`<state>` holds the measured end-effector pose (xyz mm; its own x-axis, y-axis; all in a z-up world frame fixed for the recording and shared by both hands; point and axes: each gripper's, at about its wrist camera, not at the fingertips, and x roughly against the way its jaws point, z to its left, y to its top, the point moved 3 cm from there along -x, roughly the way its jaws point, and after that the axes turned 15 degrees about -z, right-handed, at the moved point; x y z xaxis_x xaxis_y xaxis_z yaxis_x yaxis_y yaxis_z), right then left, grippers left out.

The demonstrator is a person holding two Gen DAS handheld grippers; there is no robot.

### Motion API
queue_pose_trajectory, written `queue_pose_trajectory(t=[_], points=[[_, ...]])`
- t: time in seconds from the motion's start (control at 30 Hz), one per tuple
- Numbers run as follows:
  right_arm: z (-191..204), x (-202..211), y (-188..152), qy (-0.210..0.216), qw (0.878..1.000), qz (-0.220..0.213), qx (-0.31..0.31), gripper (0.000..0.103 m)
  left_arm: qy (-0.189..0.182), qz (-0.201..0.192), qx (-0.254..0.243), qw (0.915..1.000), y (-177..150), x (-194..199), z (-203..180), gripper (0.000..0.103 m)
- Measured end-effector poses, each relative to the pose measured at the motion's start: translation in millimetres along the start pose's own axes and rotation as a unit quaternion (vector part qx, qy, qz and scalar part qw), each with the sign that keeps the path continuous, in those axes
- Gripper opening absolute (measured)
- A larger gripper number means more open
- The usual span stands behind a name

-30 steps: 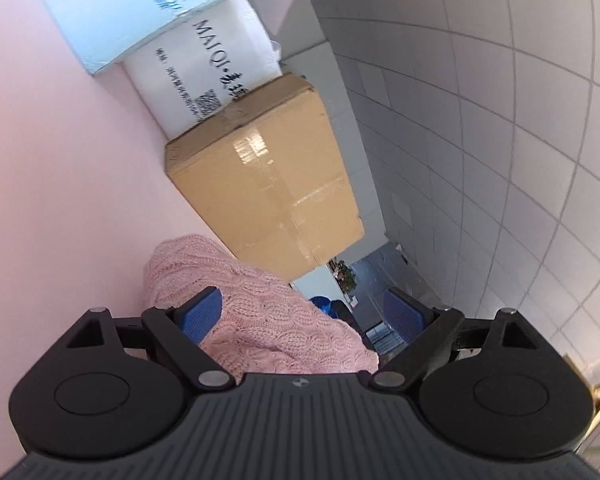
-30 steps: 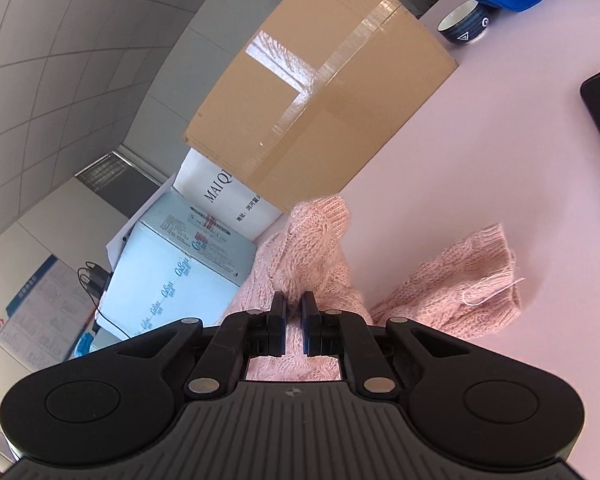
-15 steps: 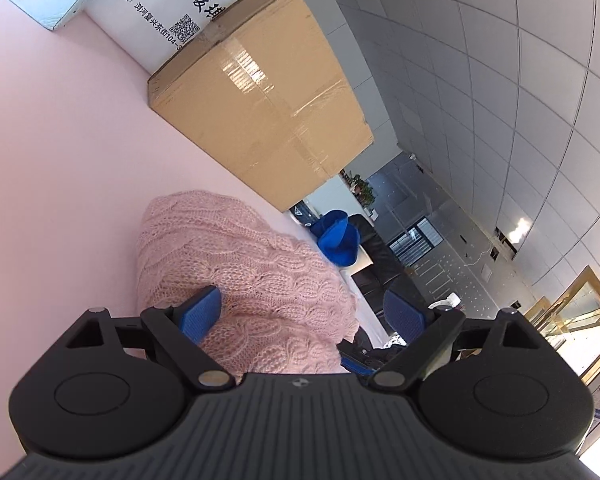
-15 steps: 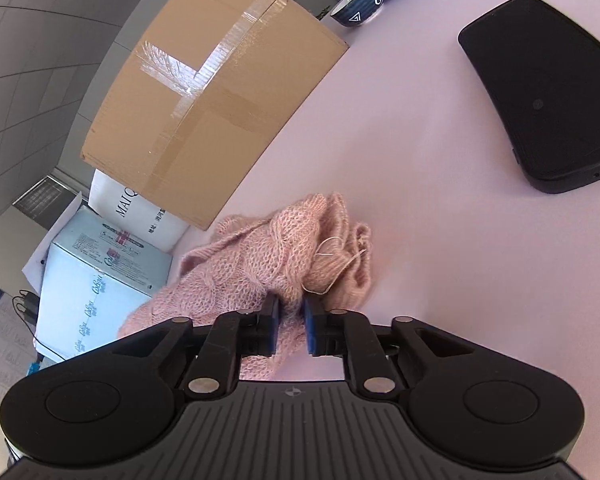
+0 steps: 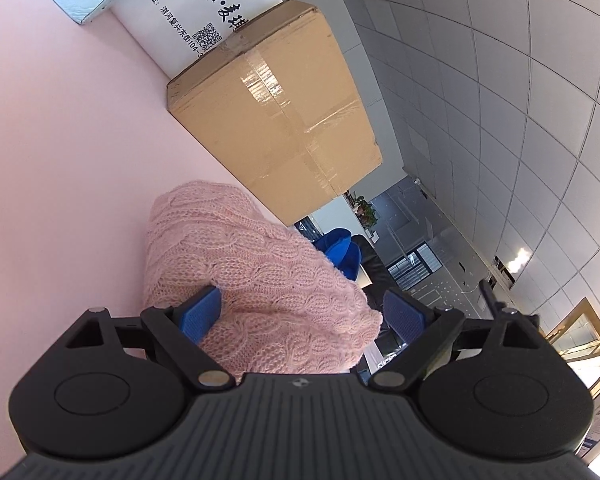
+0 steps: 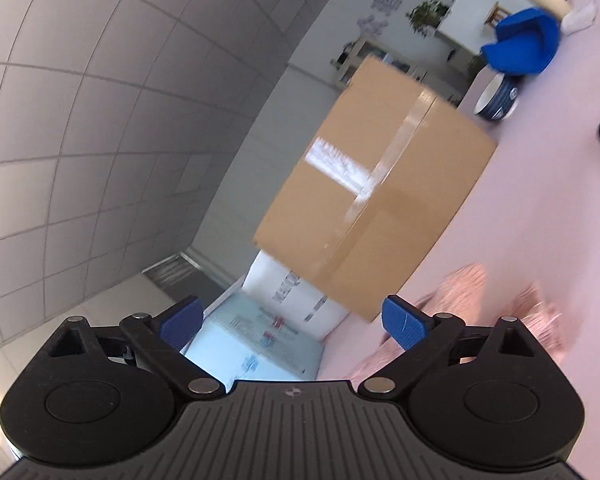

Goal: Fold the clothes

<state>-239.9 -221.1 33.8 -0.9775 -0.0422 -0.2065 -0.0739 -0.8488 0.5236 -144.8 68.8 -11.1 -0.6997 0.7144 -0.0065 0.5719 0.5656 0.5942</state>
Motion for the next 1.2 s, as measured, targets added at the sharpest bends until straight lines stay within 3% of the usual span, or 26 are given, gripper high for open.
queue_pose_trajectory(t=[0.07, 0.17, 0.3, 0.43, 0.53, 0.67, 0.8, 1.0, 1.2], points=[[2, -19, -21, 0.004, 0.999, 0.039, 0.008, 0.097, 0.002, 0.0, -0.014, 0.9999, -1, -1, -3, 0.088], [-8, -37, -44, -0.031, 0.994, 0.083, 0.057, 0.097, 0.009, 0.002, -0.046, 0.9989, -4, -2, -9, 0.088], [-37, -31, -32, -0.066, 0.994, 0.061, 0.059, 0.097, 0.024, 0.014, -0.101, 0.9945, -12, -8, -18, 0.088], [-66, -24, -7, -0.104, 0.993, 0.036, 0.04, 0.096, 0.046, 0.025, -0.169, 0.9843, -23, -15, -28, 0.088], [-79, -24, 5, -0.119, 0.991, 0.029, 0.061, 0.096, 0.049, 0.026, -0.172, 0.9836, -24, -14, -27, 0.088], [-93, -22, 1, -0.1, 0.99, 0.045, 0.085, 0.097, 0.048, 0.026, -0.158, 0.986, -22, -15, -23, 0.088], [-87, -24, -1, -0.102, 0.987, 0.056, 0.112, 0.099, 0.054, 0.024, -0.18, 0.9818, -25, -14, -27, 0.088], [-91, -24, 3, -0.093, 0.991, 0.048, 0.084, 0.099, 0.06, 0.018, -0.213, 0.9751, -30, -14, -34, 0.088], [-88, -28, 2, -0.095, 0.99, 0.051, 0.092, 0.101, 0.107, -0.039, -0.234, 0.9655, -29, -4, -58, 0.088]])
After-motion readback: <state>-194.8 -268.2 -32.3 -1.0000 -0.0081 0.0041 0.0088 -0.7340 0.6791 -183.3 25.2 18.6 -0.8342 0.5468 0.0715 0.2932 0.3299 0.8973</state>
